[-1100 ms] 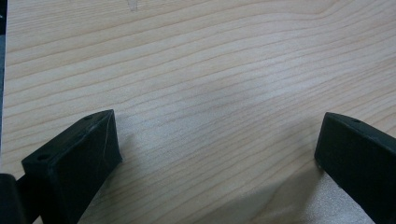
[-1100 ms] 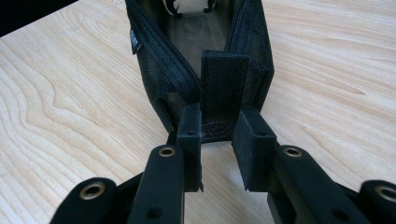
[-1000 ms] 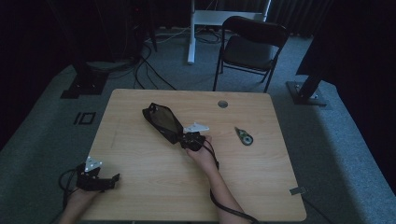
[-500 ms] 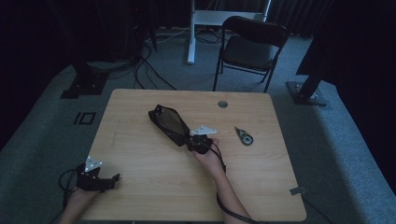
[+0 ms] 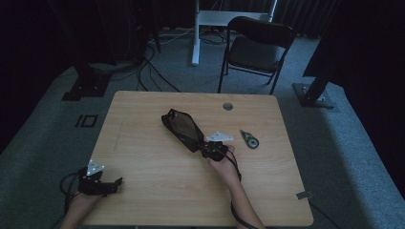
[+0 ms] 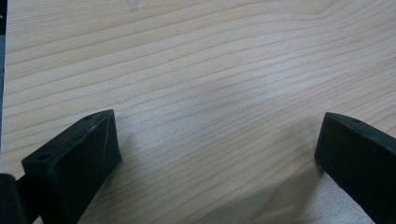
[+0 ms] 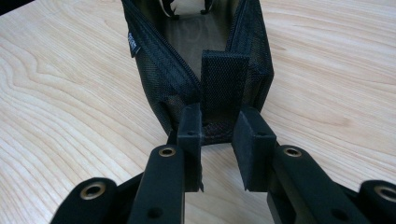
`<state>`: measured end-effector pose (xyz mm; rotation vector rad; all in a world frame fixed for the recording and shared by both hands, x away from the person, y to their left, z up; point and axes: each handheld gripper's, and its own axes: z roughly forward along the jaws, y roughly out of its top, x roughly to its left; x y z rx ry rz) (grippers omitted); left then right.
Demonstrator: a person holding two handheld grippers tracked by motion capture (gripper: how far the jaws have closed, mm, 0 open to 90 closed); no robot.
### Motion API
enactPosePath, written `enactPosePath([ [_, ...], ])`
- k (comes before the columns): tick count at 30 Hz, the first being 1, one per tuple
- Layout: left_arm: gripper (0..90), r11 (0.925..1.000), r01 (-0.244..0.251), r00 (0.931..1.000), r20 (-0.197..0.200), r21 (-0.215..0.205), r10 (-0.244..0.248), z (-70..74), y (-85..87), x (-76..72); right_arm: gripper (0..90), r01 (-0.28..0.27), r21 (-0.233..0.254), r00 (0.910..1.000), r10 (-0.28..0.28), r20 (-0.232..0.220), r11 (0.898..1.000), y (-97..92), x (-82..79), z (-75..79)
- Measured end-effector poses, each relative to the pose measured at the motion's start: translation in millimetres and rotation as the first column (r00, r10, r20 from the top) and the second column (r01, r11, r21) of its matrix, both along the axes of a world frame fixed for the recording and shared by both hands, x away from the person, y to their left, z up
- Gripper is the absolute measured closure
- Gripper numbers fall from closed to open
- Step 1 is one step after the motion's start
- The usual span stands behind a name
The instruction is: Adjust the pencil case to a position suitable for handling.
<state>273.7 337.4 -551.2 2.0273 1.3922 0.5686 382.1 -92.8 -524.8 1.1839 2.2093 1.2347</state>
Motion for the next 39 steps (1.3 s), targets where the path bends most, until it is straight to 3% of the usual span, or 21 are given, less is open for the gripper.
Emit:
enactPosePath([
  [39, 0.0, 1.0, -0.001, 1.0, 0.0, 0.002, 0.001, 0.0, 0.2, 0.0, 73.1, 0.117, -0.012, 0.9931, -0.117, 0.003, 0.993, -87.9, -50.8, -2.1],
])
